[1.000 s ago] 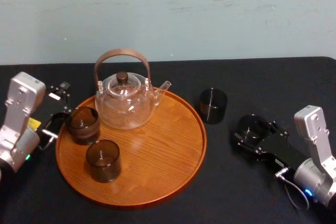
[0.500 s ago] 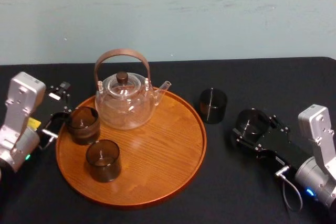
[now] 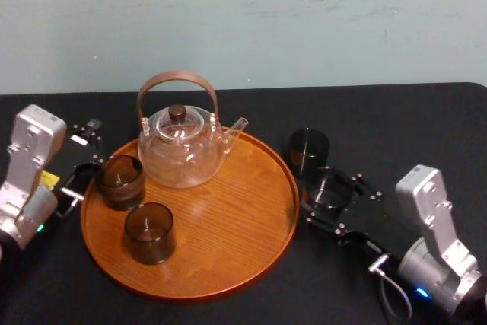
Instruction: Pick up the glass from the table and place it on the tray.
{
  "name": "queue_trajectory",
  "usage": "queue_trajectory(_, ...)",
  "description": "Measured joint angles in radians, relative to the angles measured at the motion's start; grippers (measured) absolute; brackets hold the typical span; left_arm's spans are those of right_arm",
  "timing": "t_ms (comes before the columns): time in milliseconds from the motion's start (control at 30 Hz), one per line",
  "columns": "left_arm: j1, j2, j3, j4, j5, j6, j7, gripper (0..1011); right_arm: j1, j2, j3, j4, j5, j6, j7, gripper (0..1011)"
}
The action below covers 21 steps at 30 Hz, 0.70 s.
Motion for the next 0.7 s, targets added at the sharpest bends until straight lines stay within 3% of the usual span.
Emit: queue_trajectory(700, 0.0, 0.0, 0.0, 0.0, 0.0, 0.0, 0.0, 0, 0.082, -0.067, -0.152, 0.049, -0.055, 0.003, 0.043, 908)
